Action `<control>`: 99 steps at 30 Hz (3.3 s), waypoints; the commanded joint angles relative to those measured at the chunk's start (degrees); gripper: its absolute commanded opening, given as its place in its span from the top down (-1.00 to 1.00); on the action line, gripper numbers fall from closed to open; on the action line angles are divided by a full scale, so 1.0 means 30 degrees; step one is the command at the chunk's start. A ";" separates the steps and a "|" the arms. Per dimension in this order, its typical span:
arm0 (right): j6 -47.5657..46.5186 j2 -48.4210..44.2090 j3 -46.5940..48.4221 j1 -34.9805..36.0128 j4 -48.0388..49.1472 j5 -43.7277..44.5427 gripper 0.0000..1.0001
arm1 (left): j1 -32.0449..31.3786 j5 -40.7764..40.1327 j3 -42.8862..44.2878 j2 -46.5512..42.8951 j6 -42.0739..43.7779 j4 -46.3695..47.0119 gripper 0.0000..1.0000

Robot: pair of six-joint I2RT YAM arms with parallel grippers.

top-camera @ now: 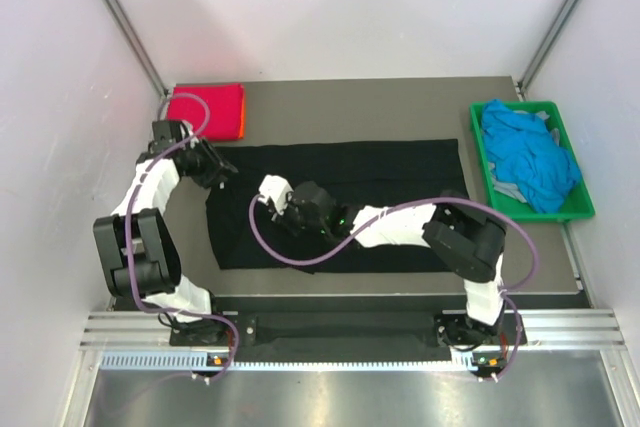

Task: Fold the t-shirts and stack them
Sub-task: Fold the tshirt

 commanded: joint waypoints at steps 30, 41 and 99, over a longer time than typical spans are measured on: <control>0.5438 0.2606 0.2045 -0.4878 0.2050 -1.0340 1.00 | -0.0869 0.7663 -0.4615 -0.3344 0.4300 0.3413 0.17; 0.6170 0.3601 0.3334 -0.5494 0.1612 -1.2244 1.00 | -0.1778 0.5462 -0.5604 -0.5942 1.2122 0.4837 0.19; 0.8072 0.4511 0.3220 -0.6520 0.3015 -1.3771 1.00 | -0.5528 0.7933 -0.0516 0.1346 2.5375 -0.5367 1.00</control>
